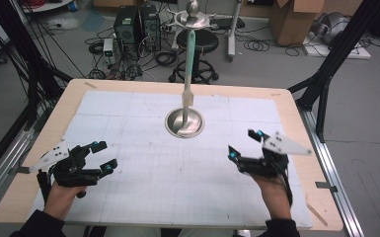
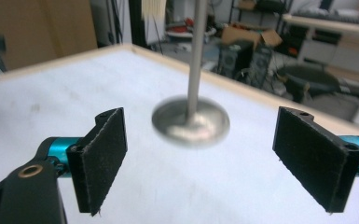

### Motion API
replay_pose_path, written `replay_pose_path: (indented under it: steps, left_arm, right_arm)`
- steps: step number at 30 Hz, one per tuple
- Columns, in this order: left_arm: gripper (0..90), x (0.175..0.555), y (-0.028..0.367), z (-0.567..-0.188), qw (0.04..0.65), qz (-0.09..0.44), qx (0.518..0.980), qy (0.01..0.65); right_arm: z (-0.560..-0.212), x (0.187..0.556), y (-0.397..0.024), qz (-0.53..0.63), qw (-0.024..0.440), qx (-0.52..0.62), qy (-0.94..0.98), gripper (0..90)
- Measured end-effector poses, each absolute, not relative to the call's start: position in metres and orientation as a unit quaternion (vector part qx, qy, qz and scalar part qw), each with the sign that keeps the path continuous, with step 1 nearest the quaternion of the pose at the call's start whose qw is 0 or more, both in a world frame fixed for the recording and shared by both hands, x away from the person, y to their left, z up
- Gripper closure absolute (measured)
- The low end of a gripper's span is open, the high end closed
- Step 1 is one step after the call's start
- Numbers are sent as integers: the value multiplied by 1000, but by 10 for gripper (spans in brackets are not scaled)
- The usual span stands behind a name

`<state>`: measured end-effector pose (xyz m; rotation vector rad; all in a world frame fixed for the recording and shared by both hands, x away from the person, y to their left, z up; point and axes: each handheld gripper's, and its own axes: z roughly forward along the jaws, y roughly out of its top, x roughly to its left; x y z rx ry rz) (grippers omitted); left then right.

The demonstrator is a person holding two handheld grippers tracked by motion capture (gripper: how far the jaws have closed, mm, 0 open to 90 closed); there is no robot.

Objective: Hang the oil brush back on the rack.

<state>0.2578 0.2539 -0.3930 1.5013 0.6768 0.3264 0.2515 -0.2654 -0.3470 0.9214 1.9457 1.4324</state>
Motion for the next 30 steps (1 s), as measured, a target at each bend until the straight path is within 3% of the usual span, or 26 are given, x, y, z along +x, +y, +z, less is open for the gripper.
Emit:
replay_pose_path:
  steps: [6, 11, 30]
  left_arm:
    - [175, 259, 253, -394, 665, 150, 666, 301]
    - [175, 261, 253, -394, 662, 157, 666, 306]
    - [176, 261, 255, -395, 665, 159, 662, 306]
  right_arm:
    - [-370, 201, -295, 527, 290, 372, 707, 161]
    - [-377, 180, -310, 539, 303, 386, 685, 162]
    - [-383, 167, -326, 535, 318, 411, 666, 162]
